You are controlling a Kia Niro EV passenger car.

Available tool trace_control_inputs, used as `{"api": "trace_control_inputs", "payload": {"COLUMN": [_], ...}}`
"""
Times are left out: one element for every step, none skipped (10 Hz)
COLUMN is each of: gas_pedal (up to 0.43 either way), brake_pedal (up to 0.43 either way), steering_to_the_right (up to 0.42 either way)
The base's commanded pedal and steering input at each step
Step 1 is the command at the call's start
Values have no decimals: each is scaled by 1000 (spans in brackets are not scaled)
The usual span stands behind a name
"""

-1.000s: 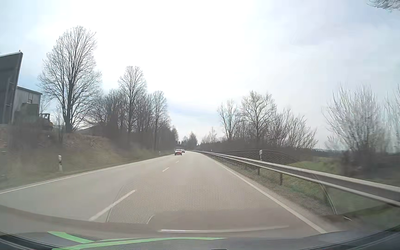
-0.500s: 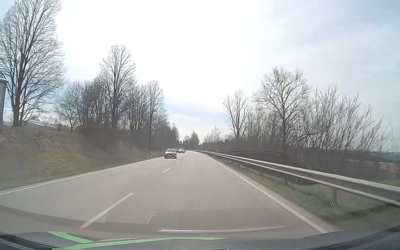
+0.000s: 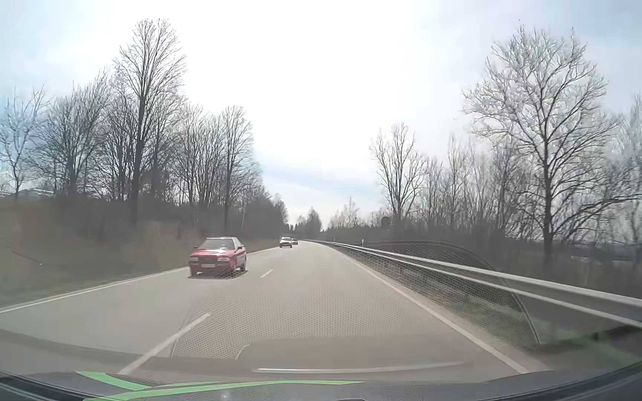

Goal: Follow the waypoints while adhering to traffic rules and regulations

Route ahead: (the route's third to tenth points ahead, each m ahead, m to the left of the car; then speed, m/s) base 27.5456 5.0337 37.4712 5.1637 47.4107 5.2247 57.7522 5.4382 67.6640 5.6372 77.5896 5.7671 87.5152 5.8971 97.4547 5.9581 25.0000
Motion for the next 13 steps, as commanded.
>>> {"api": "trace_control_inputs", "payload": {"gas_pedal": [189, 197, 197, 197, 197, 197, 197, 189, 189, 189, 189, 189, 189], "brake_pedal": [0, 0, 0, 0, 0, 0, 0, 0, 0, 0, 0, 0, 0], "steering_to_the_right": [-1, 0, 0, 1, 1, 1, 1, 1, 1, 1, 1, 1, 0]}}
